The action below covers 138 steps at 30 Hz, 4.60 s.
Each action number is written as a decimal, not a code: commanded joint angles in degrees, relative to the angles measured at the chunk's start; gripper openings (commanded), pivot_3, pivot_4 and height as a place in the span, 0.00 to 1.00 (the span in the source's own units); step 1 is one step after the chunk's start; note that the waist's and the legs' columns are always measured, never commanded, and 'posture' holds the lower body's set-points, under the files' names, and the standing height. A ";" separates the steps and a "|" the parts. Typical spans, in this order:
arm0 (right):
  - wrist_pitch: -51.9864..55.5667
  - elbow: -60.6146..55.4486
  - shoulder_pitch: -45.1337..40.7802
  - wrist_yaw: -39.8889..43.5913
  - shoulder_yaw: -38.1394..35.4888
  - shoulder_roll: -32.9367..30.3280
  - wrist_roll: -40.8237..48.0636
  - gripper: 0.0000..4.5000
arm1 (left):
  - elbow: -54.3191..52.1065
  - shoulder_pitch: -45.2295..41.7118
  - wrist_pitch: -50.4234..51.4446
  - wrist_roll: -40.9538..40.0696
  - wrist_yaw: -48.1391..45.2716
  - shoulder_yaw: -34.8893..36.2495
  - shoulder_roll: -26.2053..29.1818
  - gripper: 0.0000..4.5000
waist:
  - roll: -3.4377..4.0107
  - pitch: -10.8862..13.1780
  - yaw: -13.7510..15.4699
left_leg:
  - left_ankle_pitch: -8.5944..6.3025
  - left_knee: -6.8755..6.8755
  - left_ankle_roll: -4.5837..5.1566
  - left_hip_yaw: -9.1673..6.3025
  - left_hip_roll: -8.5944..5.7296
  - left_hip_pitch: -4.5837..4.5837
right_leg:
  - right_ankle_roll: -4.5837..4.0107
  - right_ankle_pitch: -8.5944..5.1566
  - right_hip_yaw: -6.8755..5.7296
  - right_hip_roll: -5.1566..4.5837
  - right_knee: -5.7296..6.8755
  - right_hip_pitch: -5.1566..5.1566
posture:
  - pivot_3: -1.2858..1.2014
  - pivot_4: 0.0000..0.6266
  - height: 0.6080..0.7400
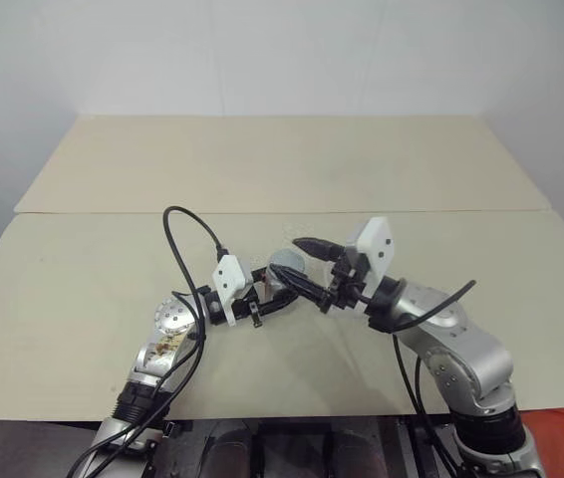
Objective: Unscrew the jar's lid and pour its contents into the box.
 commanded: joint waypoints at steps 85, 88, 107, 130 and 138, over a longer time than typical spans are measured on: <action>38.42 -6.31 14.84 -26.79 -33.52 -2.80 1.40 0.61 | 2.00 -8.28 2.17 5.86 4.40 -2.54 -1.80 0.44 | 0.08 -0.05 0.00 | -0.02 -0.01 0.07 0.03 0.00 0.01 | 0.00 0.00 0.10 0.00 -0.11 -0.01 | 0.52 0.24 1.00; 41.83 -4.98 14.82 -24.80 -33.05 -4.38 2.05 0.61 | 2.00 -8.40 1.74 6.15 4.65 -2.79 -2.33 0.44 | 0.08 -0.05 0.03 | -0.04 -0.02 0.10 0.02 0.01 -0.02 | 0.00 0.00 0.10 0.00 -0.10 -0.02 | 0.52 0.24 1.00; 31.49 -17.27 23.42 -4.02 -34.45 -29.08 1.53 0.99 | 6.19 -12.60 -0.93 14.15 11.39 -4.59 -4.48 0.44 | 0.07 -0.05 0.27 | -0.12 0.04 0.24 -0.02 -0.02 -0.06 | 0.05 0.00 0.07 -0.05 -0.21 0.03 | 0.52 0.24 1.00; 31.22 -26.65 27.82 -4.90 -33.01 -28.29 -1.26 0.99 | 56.76 -55.05 -27.96 86.08 88.91 -46.43 -9.88 0.44 | -0.14 0.07 1.84 | -0.28 0.14 0.50 -0.03 -0.14 -0.52 | 0.31 0.11 -0.03 -0.12 -0.33 -0.13 | 0.52 0.24 1.00; 30.38 -26.68 28.78 -6.90 -33.84 -28.14 0.54 0.99 | 64.16 -60.79 -24.43 92.56 101.59 -53.33 -13.73 0.44 | -0.17 0.09 1.78 | -0.29 0.15 0.52 -0.02 -0.15 -0.56 | 0.42 0.04 -0.04 -0.19 -0.31 -0.15 | 0.52 0.24 1.00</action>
